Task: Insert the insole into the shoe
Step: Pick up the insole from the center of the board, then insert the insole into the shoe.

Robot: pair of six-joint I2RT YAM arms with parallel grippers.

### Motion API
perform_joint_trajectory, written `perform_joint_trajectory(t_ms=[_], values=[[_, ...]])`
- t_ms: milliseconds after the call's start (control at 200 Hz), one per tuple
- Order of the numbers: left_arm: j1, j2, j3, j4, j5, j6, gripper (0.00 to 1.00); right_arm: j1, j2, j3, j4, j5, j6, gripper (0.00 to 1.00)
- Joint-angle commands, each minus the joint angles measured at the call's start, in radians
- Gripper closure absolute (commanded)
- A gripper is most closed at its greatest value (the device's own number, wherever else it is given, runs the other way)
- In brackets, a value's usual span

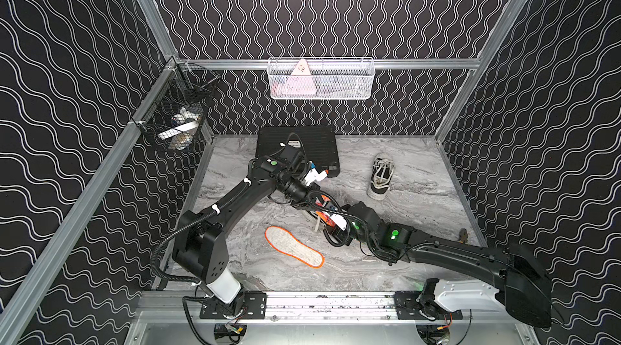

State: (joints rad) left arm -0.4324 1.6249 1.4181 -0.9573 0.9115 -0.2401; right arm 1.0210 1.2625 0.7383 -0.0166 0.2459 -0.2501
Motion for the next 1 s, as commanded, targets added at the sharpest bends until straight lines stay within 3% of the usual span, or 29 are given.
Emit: perform_joint_trajectory(t_ms=[0, 180, 415, 710, 781, 941, 996], values=[[0.003, -0.007, -0.006, -0.008, 0.015, 0.003, 1.00, 0.004, 0.005, -0.006, 0.116, 0.086, -0.041, 0.35], [0.016, -0.006, -0.010, -0.012, 0.002, 0.000, 1.00, 0.004, -0.004, -0.019, 0.127, 0.104, -0.040, 0.37], [0.016, 0.011, 0.037, -0.093, -0.109, 0.077, 0.98, 0.001, -0.063, -0.004, 0.038, 0.040, 0.036, 0.60], [0.017, 0.011, 0.036, -0.074, -0.164, 0.071, 0.94, -0.014, -0.076, 0.011, -0.066, -0.028, 0.130, 0.64], [0.016, 0.010, 0.040, -0.069, -0.172, 0.070, 0.90, -0.026, -0.071, 0.023, -0.095, -0.048, 0.146, 0.64], [0.017, -0.012, 0.043, -0.034, -0.199, 0.050, 0.66, -0.056, -0.052, 0.063, -0.177, -0.126, 0.177, 0.63], [0.016, -0.029, 0.045, -0.003, -0.201, 0.028, 0.63, -0.070, -0.040, 0.079, -0.215, -0.160, 0.191, 0.63]])
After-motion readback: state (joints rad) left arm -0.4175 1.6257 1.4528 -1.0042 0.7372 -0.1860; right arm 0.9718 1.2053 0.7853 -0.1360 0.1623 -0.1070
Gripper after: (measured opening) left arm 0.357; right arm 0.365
